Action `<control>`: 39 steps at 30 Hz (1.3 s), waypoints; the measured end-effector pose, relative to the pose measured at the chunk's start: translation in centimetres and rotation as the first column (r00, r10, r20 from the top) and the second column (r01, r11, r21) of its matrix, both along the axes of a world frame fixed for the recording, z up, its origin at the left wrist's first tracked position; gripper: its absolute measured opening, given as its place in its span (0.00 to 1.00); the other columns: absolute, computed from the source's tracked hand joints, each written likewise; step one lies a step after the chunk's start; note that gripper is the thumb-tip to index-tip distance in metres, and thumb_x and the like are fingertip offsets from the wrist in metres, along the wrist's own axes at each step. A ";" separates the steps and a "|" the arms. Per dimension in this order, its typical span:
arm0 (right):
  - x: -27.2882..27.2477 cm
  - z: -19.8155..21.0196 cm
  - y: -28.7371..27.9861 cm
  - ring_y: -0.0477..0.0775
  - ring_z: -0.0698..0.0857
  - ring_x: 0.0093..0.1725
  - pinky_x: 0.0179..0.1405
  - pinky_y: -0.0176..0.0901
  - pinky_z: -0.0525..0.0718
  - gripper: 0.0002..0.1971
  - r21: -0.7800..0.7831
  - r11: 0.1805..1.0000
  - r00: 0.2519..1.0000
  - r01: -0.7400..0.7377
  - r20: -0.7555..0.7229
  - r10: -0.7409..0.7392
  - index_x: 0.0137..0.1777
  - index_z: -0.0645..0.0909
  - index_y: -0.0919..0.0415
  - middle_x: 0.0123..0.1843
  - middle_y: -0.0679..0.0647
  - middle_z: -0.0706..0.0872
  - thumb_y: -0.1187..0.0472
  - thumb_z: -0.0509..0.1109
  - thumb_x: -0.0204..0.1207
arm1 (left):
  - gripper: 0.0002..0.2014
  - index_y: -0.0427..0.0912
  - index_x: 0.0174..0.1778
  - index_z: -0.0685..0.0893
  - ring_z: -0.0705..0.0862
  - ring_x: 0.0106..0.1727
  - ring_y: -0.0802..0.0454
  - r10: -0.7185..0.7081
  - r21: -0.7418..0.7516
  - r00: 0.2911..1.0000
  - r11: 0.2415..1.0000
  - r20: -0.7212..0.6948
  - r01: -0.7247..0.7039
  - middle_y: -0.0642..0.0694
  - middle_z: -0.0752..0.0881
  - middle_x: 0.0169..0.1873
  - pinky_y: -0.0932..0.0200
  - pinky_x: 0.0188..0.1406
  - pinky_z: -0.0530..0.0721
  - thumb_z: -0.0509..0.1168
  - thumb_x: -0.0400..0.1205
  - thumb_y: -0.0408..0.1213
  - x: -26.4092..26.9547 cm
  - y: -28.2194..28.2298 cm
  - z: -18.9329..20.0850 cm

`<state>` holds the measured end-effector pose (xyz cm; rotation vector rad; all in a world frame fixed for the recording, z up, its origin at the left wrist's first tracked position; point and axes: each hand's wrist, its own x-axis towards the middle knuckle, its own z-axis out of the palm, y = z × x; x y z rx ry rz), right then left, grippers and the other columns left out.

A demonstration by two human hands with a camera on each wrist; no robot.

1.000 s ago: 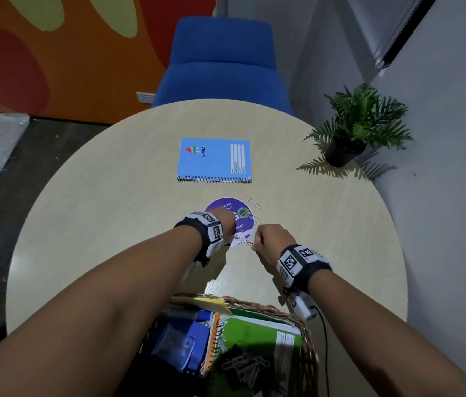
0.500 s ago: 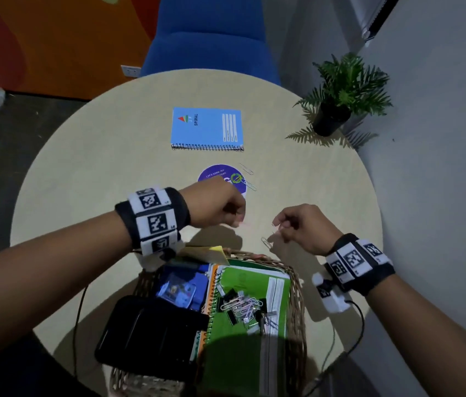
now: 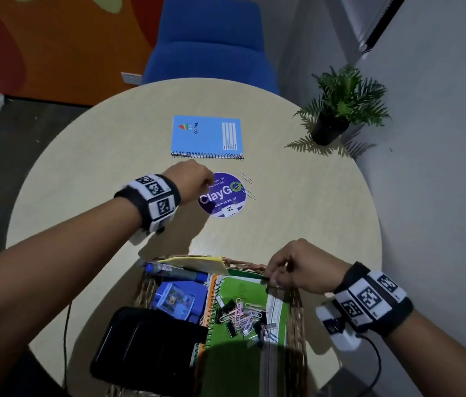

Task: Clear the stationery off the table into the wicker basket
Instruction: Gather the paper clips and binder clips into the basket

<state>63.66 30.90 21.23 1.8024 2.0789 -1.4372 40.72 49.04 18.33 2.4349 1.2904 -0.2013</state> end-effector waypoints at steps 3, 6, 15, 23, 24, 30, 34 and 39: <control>0.5 -1.4 4.1 0.35 0.83 0.27 0.34 0.26 0.77 0.05 0.141 0.979 0.989 0.145 -0.030 -0.143 0.43 0.90 0.57 0.26 0.38 0.86 0.65 0.74 0.71 | 0.11 0.42 0.57 0.86 0.85 0.57 0.39 0.090 -0.036 0.996 0.995 -0.013 -0.091 0.40 0.89 0.54 0.50 0.55 0.84 0.65 0.80 0.39 1.4 1.7 -2.2; 0.6 -4.3 8.8 0.46 0.86 0.33 0.43 0.38 0.82 0.05 0.223 0.931 0.957 0.289 -0.032 -0.289 0.46 0.89 0.59 0.35 0.50 0.89 0.64 0.75 0.71 | 0.11 0.39 0.55 0.86 0.85 0.55 0.38 0.121 -0.079 0.992 0.989 -0.037 -0.123 0.38 0.89 0.53 0.51 0.51 0.83 0.66 0.80 0.38 4.0 2.5 -4.2; -0.4 -11.6 15.7 0.63 0.85 0.52 0.49 0.47 0.82 0.13 0.269 0.827 0.824 0.494 0.160 -0.544 0.53 0.81 0.59 0.54 0.59 0.85 0.56 0.75 0.71 | 0.10 0.33 0.44 0.86 0.85 0.44 0.37 0.290 -0.124 0.955 0.947 -0.058 -0.295 0.34 0.89 0.47 0.55 0.37 0.79 0.70 0.76 0.38 10.3 4.7 -8.1; 0.5 -12.3 15.0 0.65 0.88 0.45 0.41 0.45 0.83 0.07 0.190 0.878 0.833 0.439 0.281 -0.477 0.37 0.81 0.61 0.47 0.63 0.90 0.61 0.75 0.72 | 0.07 0.35 0.42 0.88 0.82 0.30 0.42 0.284 -0.142 0.945 0.941 -0.162 -0.307 0.39 0.85 0.32 0.55 0.34 0.80 0.67 0.76 0.35 10.4 4.0 -8.4; 0.7 -12.3 14.6 0.65 0.88 0.45 0.42 0.45 0.83 0.05 0.181 0.883 0.834 0.433 0.291 -0.469 0.38 0.82 0.63 0.47 0.63 0.90 0.62 0.74 0.71 | 0.07 0.35 0.40 0.87 0.83 0.29 0.42 0.279 -0.150 0.945 0.941 -0.169 -0.305 0.40 0.83 0.29 0.53 0.36 0.83 0.67 0.75 0.35 10.3 3.8 -8.2; 2.4 -8.6 10.2 0.53 0.87 0.33 0.34 0.39 0.82 0.05 0.193 0.874 0.877 0.447 0.101 -0.471 0.32 0.86 0.63 0.32 0.56 0.88 0.72 0.73 0.66 | 0.13 0.36 0.30 0.80 0.83 0.32 0.38 0.165 -0.183 0.965 0.962 -0.206 -0.204 0.34 0.85 0.35 0.52 0.37 0.82 0.65 0.77 0.40 7.9 2.7 -6.4; 2.8 -4.6 5.3 0.39 0.82 0.25 0.33 0.31 0.82 0.07 0.149 0.888 0.899 0.435 -0.123 -0.420 0.38 0.86 0.61 0.28 0.50 0.85 0.74 0.73 0.69 | 0.08 0.38 0.50 0.85 0.81 0.46 0.43 0.127 -0.152 0.991 0.980 -0.039 -0.131 0.43 0.83 0.42 0.53 0.47 0.79 0.67 0.78 0.35 6.0 1.9 -1.7; 1.0 -1.3 -1.0 0.48 0.87 0.31 0.38 0.40 0.87 0.06 0.072 0.950 0.946 0.304 -0.139 -0.293 0.40 0.88 0.62 0.33 0.58 0.91 0.72 0.72 0.72 | 0.08 0.43 0.48 0.86 0.82 0.42 0.47 0.035 -0.127 0.988 0.992 0.152 -0.016 0.46 0.86 0.38 0.59 0.45 0.77 0.70 0.74 0.34 3.8 -1.5 2.1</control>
